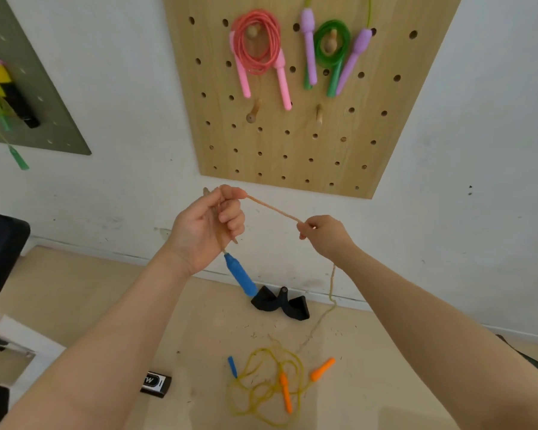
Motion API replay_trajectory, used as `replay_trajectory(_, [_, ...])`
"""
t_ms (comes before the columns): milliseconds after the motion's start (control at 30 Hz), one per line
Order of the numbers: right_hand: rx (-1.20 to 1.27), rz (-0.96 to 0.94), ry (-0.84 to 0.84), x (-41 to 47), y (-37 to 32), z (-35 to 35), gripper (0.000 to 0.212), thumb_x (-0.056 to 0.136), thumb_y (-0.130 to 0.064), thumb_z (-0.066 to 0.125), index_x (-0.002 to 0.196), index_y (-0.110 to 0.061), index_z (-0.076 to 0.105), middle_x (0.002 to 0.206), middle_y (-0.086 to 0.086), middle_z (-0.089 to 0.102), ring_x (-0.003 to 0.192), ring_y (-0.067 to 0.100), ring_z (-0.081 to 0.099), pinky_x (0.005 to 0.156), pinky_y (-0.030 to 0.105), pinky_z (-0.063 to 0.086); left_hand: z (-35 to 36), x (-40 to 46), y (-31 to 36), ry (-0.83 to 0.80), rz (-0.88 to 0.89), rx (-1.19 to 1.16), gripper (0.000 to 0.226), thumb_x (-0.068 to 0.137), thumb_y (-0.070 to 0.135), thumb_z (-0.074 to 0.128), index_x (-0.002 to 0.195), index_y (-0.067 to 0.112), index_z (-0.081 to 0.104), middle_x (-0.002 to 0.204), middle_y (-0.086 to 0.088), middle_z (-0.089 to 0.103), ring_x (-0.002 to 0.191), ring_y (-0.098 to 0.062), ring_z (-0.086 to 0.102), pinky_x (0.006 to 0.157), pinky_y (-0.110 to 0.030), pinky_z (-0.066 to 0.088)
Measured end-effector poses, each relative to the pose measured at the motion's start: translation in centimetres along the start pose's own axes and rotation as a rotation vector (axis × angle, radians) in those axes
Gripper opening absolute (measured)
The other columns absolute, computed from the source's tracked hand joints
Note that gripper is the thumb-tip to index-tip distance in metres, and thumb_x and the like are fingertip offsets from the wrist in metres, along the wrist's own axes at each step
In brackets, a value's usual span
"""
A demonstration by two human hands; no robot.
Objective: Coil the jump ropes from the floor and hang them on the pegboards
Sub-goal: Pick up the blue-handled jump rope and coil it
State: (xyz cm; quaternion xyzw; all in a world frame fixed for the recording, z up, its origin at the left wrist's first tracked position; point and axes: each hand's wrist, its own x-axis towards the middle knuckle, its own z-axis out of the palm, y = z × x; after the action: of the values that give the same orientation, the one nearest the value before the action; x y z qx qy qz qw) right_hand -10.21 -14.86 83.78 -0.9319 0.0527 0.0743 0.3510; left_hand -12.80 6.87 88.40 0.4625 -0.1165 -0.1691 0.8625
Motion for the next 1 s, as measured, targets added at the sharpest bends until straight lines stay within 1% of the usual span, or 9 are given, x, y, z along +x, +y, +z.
replay_trajectory(133, [-0.422, -0.266, -0.248, -0.8, -0.7, 0.0, 0.036, 0.091, -0.034, 0.052, 0.075, -0.005, 0.067, 0.071, 0.01, 0.064, 0.062, 0.016, 0.049, 0.063, 0.029, 0.041, 0.9, 1.6, -1.3, 0.164, -0.017, 0.153, 0.04, 0.103, 0.025, 0.024, 0.07, 0.013, 0.045, 0.063, 0.001, 0.055, 0.063, -0.014, 0.059, 0.066, -0.023, 0.05])
replay_trajectory(233, [-0.475, -0.564, -0.404, -2.6, -2.9, -1.4, 0.028, 0.091, -0.021, 0.052, 0.065, -0.022, 0.064, 0.064, -0.01, 0.056, 0.06, 0.009, 0.043, 0.071, 0.025, 0.041, 1.7, 2.5, -2.9, 0.18, -0.146, 0.357, 0.04, 0.103, 0.028, 0.024, 0.07, 0.012, 0.041, 0.094, -0.008, 0.07, 0.09, -0.022, 0.069, 0.082, -0.031, 0.054])
replay_trajectory(300, [-0.382, -0.708, -0.358, -3.3, -4.1, -2.8, 0.019, 0.089, -0.012, 0.055, 0.088, -0.015, 0.073, 0.076, -0.009, 0.062, 0.061, 0.003, 0.045, 0.068, 0.009, 0.035, 2.6, 2.5, -4.0, 0.141, -0.272, 0.505, 0.036, 0.102, 0.028, 0.029, 0.076, 0.011, 0.046, 0.082, -0.006, 0.068, 0.067, -0.019, 0.067, 0.065, -0.029, 0.054])
replay_trajectory(367, [-0.222, -0.754, -0.202, -3.2, -4.3, -4.3, 0.013, 0.085, -0.01, 0.061, 0.094, -0.008, 0.07, 0.08, -0.003, 0.065, 0.061, -0.003, 0.049, 0.064, 0.005, 0.034, 3.7, 2.6, -4.5, 0.054, -0.359, 0.552, 0.033, 0.101, 0.029, 0.032, 0.076, 0.012, 0.047, 0.058, -0.003, 0.054, 0.038, -0.011, 0.043, 0.045, -0.023, 0.04])
replay_trajectory(467, [-0.001, -0.667, -0.072, -2.7, -3.3, -6.1, 0.028, 0.081, -0.014, 0.07, 0.105, -0.009, 0.057, 0.091, -0.004, 0.059, 0.066, -0.001, 0.048, 0.062, 0.009, 0.038, 4.6, 3.0, -4.4, -0.048, -0.468, 0.333, 0.042, 0.098, 0.041, 0.03, 0.068, 0.015, 0.045, 0.044, 0.004, 0.033, 0.031, -0.004, 0.017, 0.037, -0.018, 0.014])
replay_trajectory(600, [0.148, -0.641, -0.26, -2.7, -2.0, -7.3, 0.052, 0.084, -0.016, 0.068, 0.131, -0.023, 0.048, 0.129, -0.011, 0.047, 0.09, -0.005, 0.046, 0.073, 0.007, 0.038, 5.6, 3.3, -3.6, -0.24, -0.628, 0.305, 0.048, 0.084, 0.052, 0.03, 0.053, 0.019, 0.045, 0.04, 0.008, 0.027, 0.028, -0.001, 0.018, 0.037, -0.018, 0.009])
replay_trajectory(667, [0.13, -0.67, -0.372, -2.7, -1.9, -7.3, 0.038, 0.089, -0.014, 0.061, 0.126, -0.017, 0.055, 0.122, -0.008, 0.054, 0.093, -0.012, 0.049, 0.081, 0.009, 0.039, 5.9, 3.4, -3.1, -0.257, -0.629, 0.317, 0.049, 0.084, 0.051, 0.029, 0.048, 0.02, 0.043, 0.038, 0.008, 0.028, 0.027, 0.0, 0.019, 0.036, -0.019, 0.008])
replay_trajectory(733, [0.174, -0.621, -0.408, -2.4, -1.6, -7.2, 0.026, 0.09, -0.012, 0.059, 0.115, -0.008, 0.061, 0.104, -0.001, 0.064, 0.09, -0.001, 0.057, 0.085, 0.019, 0.045, 5.8, 3.6, -2.7, -0.199, -0.548, 0.294, 0.049, 0.085, 0.047, 0.031, 0.047, 0.02, 0.044, 0.038, 0.008, 0.028, 0.027, -0.001, 0.019, 0.036, -0.02, 0.009])
replay_trajectory(1000, [0.512, -0.433, -0.343, -2.2, -0.1, -7.9, 0.015, 0.094, -0.005, 0.048, 0.095, -0.008, 0.063, 0.059, -0.014, 0.051, 0.055, -0.002, 0.043, 0.06, 0.014, 0.035, 6.4, 3.4, -4.6, 0.032, -0.148, 0.257, 0.036, 0.1, 0.022, 0.03, 0.073, 0.01, 0.052, 0.052, 0.004, 0.039, 0.052, -0.012, 0.044, 0.058, -0.023, 0.043])
